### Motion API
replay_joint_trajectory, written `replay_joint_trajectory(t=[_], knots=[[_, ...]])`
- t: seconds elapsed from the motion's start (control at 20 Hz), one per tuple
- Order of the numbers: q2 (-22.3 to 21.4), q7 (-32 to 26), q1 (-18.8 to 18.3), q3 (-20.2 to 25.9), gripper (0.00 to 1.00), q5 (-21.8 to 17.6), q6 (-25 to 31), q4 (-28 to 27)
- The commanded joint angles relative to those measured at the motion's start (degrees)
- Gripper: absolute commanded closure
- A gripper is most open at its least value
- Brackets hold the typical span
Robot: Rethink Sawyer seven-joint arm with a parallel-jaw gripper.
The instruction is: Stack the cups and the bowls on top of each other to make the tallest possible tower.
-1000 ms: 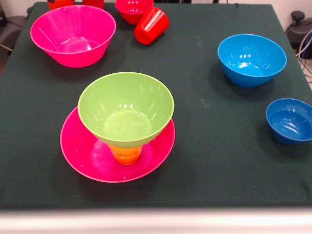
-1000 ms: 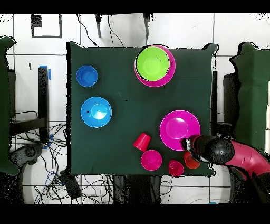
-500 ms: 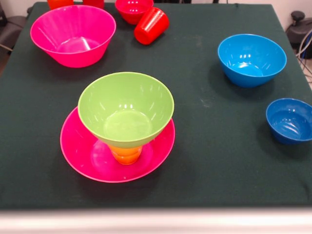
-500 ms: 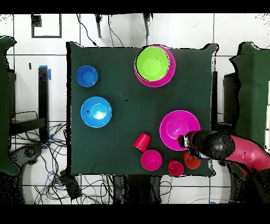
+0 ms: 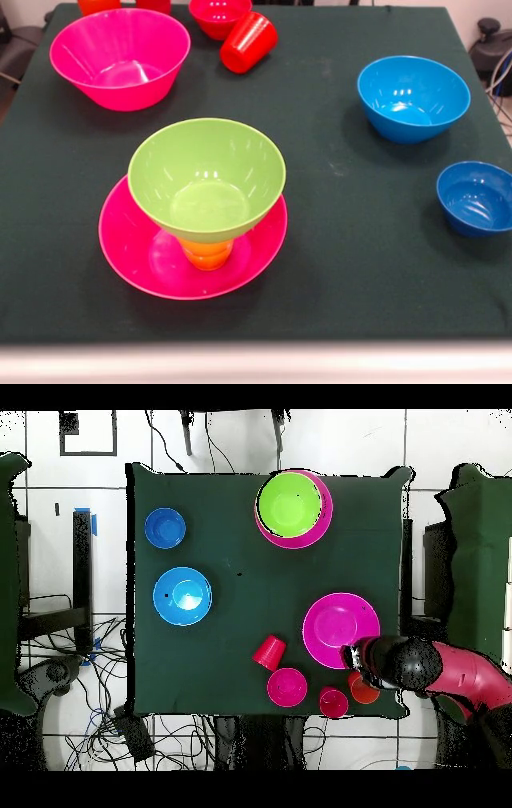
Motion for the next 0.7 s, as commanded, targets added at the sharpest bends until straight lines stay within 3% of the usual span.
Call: replay_joint_trajectory(t=[0.05, 0.3, 0.7], knots=[[2.43, -7.46, 0.81, -1.19, 0.0, -7.72, 1.37, -1.24], [2.47, -8.76, -2.61, -0.41, 0.0, -8.17, 0.5, 1.1], [4.22, -12.21, -7.54, 0.73, 0.0, -8.95, 1.88, 0.45]])
